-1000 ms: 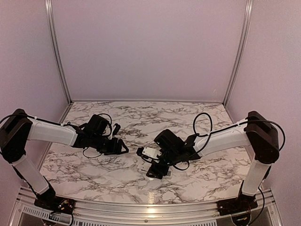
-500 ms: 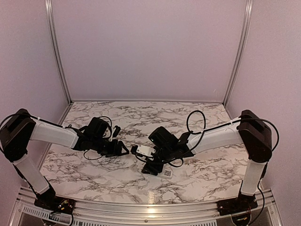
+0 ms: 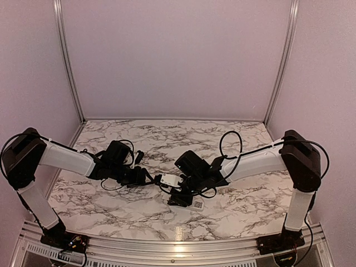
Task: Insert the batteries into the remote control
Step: Hold the remote control without the battery cover at the center of the board, then load the battery cover onto the remote control without the battery cover.
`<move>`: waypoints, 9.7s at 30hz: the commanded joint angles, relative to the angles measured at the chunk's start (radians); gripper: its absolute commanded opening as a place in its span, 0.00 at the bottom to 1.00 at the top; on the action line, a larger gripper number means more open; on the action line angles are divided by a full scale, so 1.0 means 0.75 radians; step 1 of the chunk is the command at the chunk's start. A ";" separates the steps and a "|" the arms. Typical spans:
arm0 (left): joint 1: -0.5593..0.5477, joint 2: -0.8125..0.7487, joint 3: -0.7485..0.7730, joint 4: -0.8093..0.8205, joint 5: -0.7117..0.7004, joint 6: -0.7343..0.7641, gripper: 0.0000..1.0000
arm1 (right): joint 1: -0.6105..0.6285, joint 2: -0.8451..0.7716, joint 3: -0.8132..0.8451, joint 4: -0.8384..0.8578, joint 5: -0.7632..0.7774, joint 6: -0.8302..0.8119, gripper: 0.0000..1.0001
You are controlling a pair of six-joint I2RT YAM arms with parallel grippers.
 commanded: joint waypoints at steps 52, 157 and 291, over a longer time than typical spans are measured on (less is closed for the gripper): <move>-0.199 0.202 0.052 0.242 0.159 -0.133 0.25 | 0.025 -0.144 -0.200 0.114 0.083 0.044 0.50; -0.292 0.146 0.085 -0.030 0.118 -0.143 0.00 | 0.036 -0.138 -0.238 0.129 0.095 0.002 0.52; -0.263 0.173 0.070 -0.172 -0.022 -0.113 0.14 | 0.036 -0.098 -0.294 0.157 0.034 -0.031 0.15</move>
